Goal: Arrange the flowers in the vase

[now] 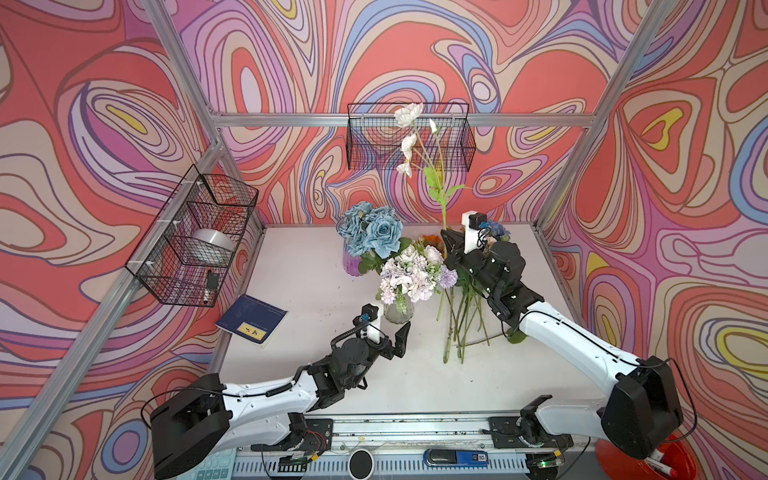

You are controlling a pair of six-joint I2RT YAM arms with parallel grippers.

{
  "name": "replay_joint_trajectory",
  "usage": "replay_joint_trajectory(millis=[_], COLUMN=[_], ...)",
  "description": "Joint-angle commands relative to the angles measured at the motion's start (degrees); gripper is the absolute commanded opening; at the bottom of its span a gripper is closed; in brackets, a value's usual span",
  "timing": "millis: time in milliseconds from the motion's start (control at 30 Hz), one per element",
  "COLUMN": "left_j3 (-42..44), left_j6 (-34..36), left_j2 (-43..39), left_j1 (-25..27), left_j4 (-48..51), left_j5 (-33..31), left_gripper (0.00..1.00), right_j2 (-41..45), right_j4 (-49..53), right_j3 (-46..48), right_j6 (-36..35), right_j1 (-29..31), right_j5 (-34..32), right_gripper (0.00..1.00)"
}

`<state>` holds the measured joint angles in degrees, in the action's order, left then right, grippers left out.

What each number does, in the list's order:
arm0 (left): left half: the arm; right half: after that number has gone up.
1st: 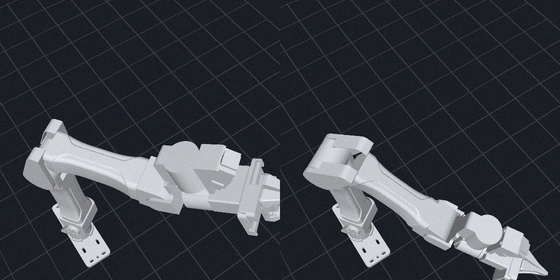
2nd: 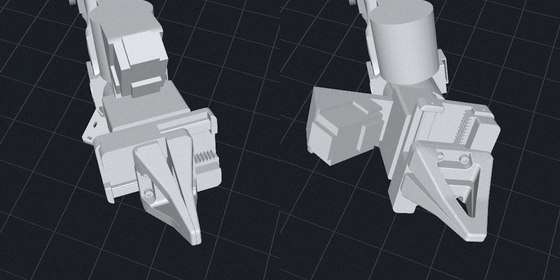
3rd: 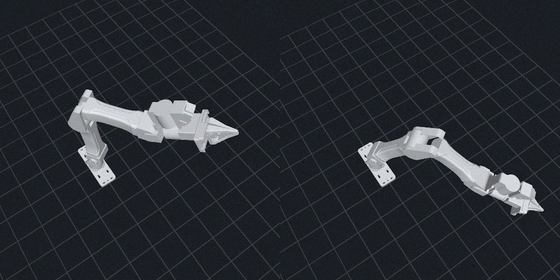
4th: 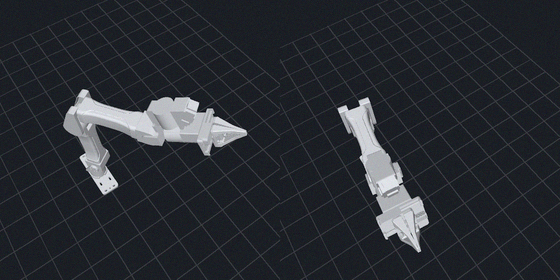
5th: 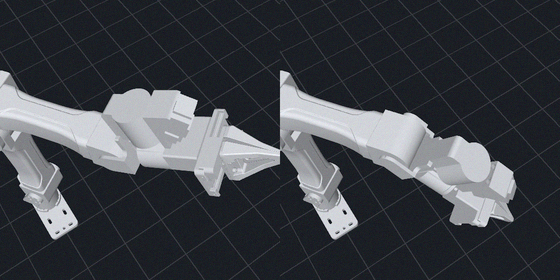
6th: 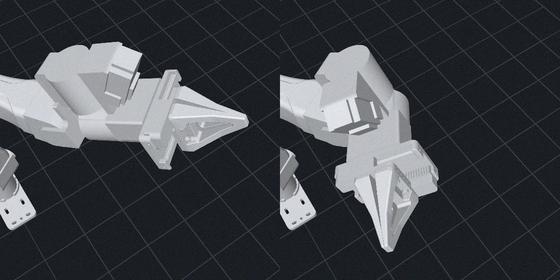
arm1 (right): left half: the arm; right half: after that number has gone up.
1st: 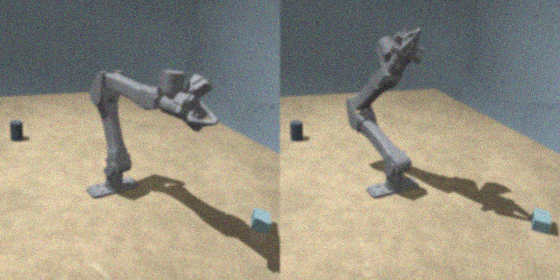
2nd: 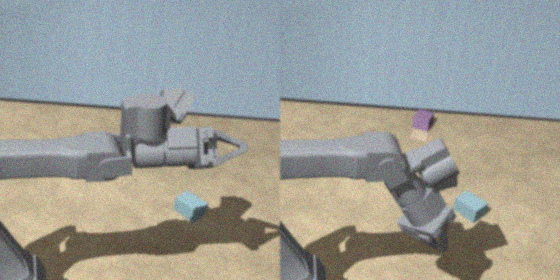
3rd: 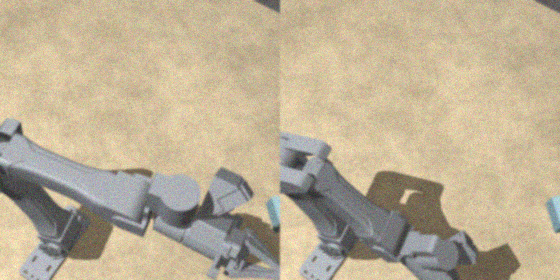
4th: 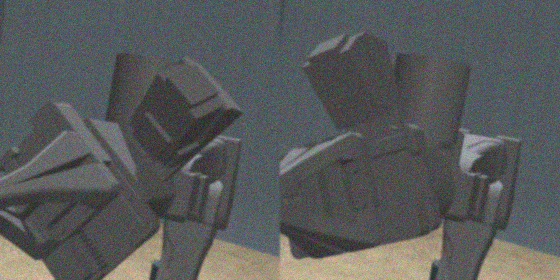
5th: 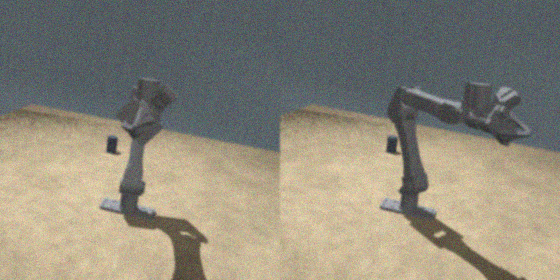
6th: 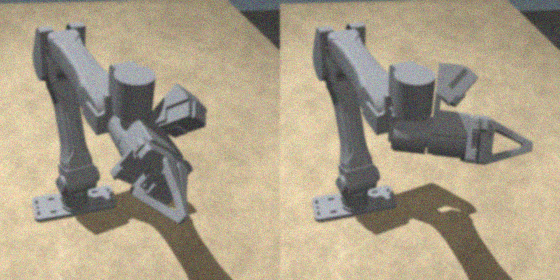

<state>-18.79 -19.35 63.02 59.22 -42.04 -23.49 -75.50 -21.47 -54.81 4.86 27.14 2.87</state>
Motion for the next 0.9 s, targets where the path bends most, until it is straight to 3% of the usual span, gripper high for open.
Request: replay_joint_trajectory(millis=[0, 367, 500, 633, 867], left_j3=[-2.5, -6.0, -6.4, -7.0, -8.9], left_j6=[-1.2, 3.0, 0.8, 3.1, 5.4], left_j2=[-2.4, -10.0, -11.9, -13.6, -7.7], left_j1=[0.2, -1.7, -6.1, -10.9, -19.1], left_j4=[1.6, 17.9, 21.7, 22.5, 16.6], left_j5=[-0.3, -2.7, -2.4, -1.0, 3.4], left_gripper=[1.00, 1.00, 1.00, 1.00, 1.00], right_j2=[0.5, 4.8, 4.2, 3.2, 0.9], right_j4=[-3.4, 1.1, 1.6, 1.8, -0.3], right_j3=[1.8, 5.9, 4.5, 3.1, 3.1], right_j6=[-0.2, 3.8, 5.8, 7.7, 12.1], right_j1=[1.4, 9.9, 12.7, 13.5, 14.9], right_j5=[2.2, 1.8, 0.0, -1.9, -1.2], right_gripper=[0.00, 0.00, 0.00, 0.00, 0.00])
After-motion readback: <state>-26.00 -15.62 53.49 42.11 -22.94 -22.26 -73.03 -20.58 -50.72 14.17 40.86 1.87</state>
